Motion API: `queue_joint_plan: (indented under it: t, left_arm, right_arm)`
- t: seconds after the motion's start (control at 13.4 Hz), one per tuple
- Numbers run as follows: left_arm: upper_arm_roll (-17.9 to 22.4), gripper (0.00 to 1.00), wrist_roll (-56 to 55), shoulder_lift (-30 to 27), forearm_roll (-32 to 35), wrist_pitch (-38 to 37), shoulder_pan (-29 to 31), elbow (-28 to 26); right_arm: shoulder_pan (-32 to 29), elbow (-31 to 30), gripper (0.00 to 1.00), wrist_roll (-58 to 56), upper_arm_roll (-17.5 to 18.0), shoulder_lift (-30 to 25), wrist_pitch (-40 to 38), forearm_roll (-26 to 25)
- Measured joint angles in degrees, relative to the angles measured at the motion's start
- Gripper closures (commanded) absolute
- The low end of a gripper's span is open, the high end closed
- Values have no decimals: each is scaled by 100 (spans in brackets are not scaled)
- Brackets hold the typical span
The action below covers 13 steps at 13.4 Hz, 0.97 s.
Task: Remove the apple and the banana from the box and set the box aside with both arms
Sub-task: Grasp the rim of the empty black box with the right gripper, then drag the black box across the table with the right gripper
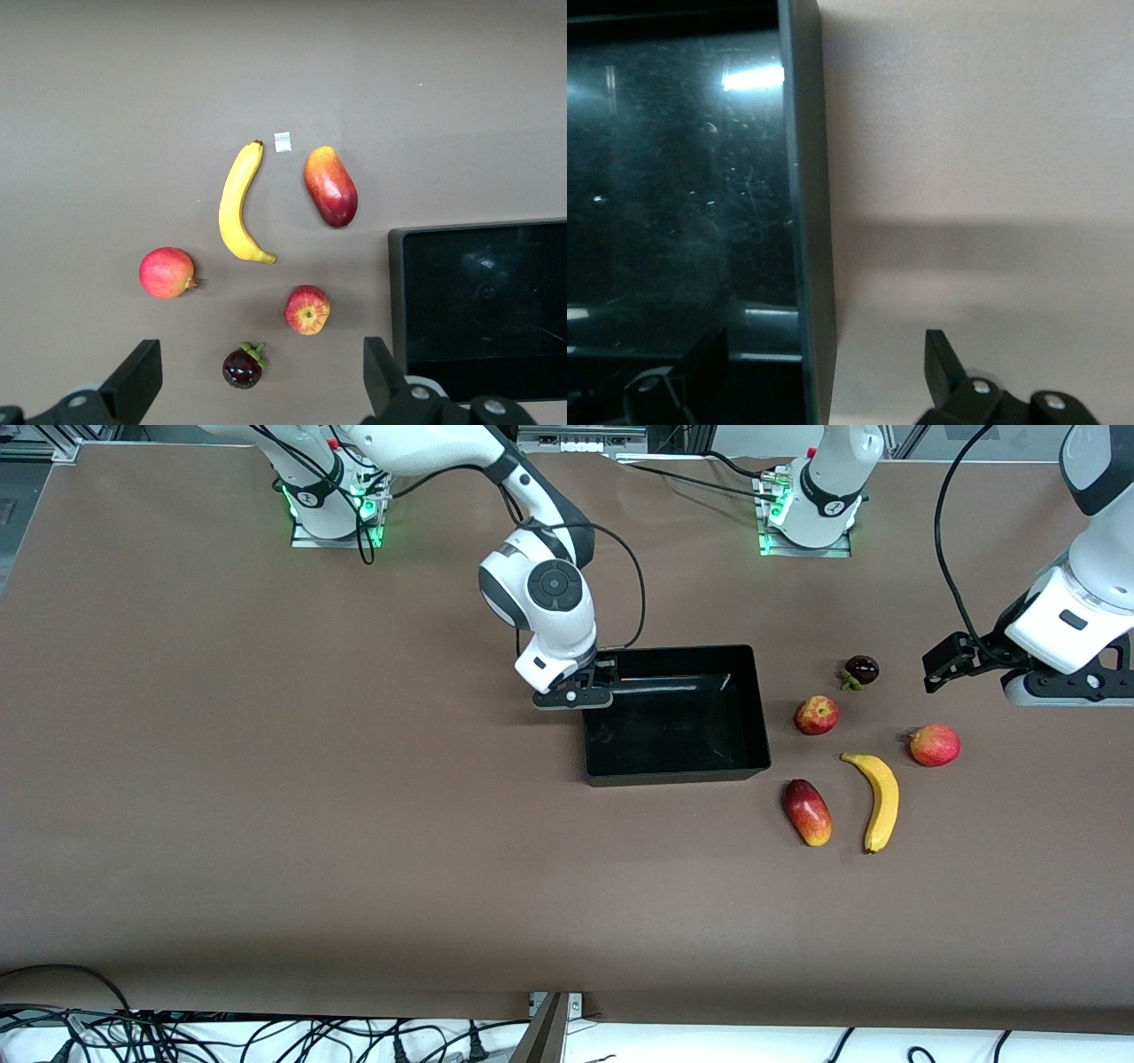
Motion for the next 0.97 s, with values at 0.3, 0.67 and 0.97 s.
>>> queue_joint_plan:
  t: [0.3,0.67,0.97]
  left_arm:
    - [-64,0,1,-19,0,-356,-71,58]
    - [-58,0,1,-67,0,-378,-61,109]
    - [-39,0,1,-72,0,-473,-48,111]
  right_arm:
    - [1,59,100,2,-29,126,81,-22]
    - [-6,186,100,8,-99,125,63,-30]
    - [-215,715,100,-55,-289,-2,-963,-63]
